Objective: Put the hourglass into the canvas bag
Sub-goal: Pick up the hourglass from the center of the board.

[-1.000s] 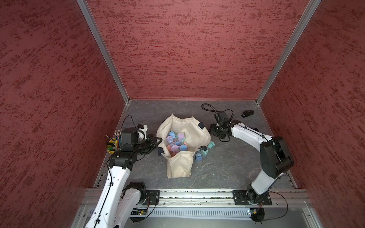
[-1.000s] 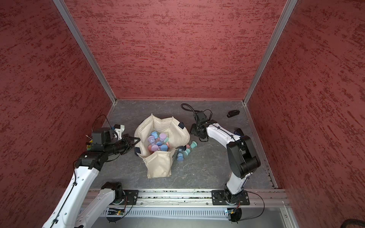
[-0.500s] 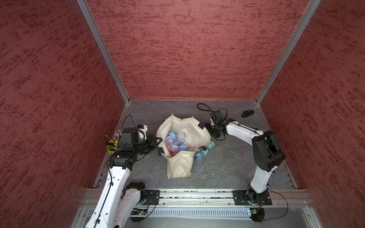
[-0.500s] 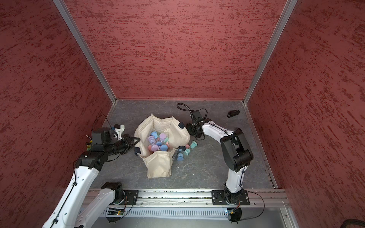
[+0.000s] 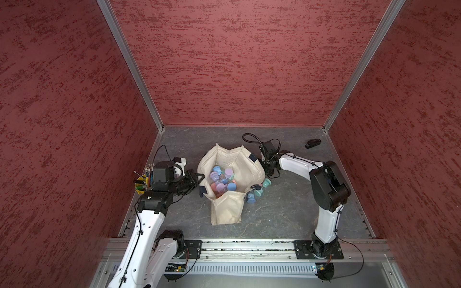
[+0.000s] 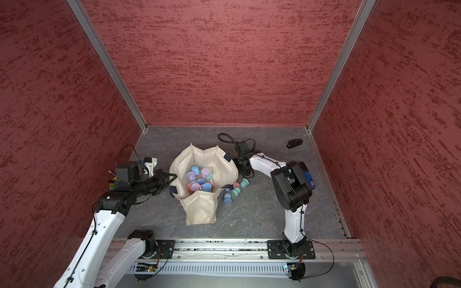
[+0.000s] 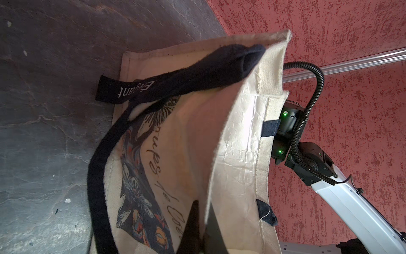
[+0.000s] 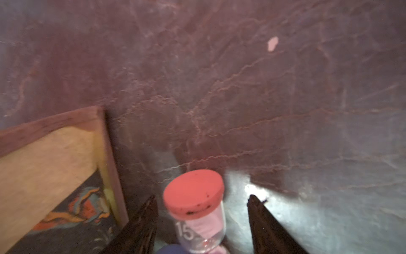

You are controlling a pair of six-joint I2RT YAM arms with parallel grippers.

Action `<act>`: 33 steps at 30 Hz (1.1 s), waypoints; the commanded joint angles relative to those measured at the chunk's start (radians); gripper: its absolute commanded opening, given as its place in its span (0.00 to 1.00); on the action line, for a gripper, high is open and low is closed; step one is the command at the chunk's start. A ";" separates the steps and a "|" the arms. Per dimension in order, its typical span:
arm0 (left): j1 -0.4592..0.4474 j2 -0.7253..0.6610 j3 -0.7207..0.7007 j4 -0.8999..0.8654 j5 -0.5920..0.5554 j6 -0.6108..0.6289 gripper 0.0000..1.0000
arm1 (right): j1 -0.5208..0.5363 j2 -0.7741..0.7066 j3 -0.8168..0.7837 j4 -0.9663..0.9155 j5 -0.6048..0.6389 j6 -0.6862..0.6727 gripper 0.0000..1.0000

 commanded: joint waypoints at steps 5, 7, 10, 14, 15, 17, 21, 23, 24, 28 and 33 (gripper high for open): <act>0.006 -0.019 0.001 0.006 0.004 0.019 0.00 | 0.002 0.022 0.016 -0.041 0.100 0.033 0.60; 0.006 -0.020 0.001 0.004 0.004 0.020 0.00 | -0.002 0.018 0.007 -0.043 0.112 0.038 0.55; 0.006 -0.019 0.001 0.005 0.004 0.020 0.00 | -0.013 0.010 -0.012 -0.040 0.122 0.045 0.45; 0.008 -0.021 -0.003 0.008 0.004 0.020 0.00 | -0.025 -0.006 -0.039 -0.034 0.136 0.053 0.35; 0.008 -0.021 -0.005 0.008 0.004 0.019 0.00 | -0.030 -0.012 -0.048 -0.031 0.138 0.056 0.33; 0.008 -0.021 -0.003 0.007 0.006 0.021 0.00 | -0.039 -0.029 -0.066 -0.026 0.148 0.061 0.30; 0.008 -0.021 0.000 0.002 0.006 0.025 0.00 | -0.062 -0.073 -0.108 -0.014 0.164 0.070 0.26; 0.008 -0.021 -0.001 0.004 0.008 0.025 0.00 | -0.071 -0.090 -0.127 -0.014 0.168 0.071 0.24; 0.009 -0.021 -0.001 0.004 0.009 0.024 0.00 | -0.074 -0.098 -0.137 -0.014 0.174 0.071 0.23; 0.008 -0.022 -0.005 0.008 0.010 0.020 0.00 | -0.085 -0.123 -0.168 -0.014 0.184 0.068 0.22; 0.008 -0.022 -0.008 0.012 0.012 0.017 0.00 | -0.090 -0.109 -0.174 -0.014 0.176 0.062 0.28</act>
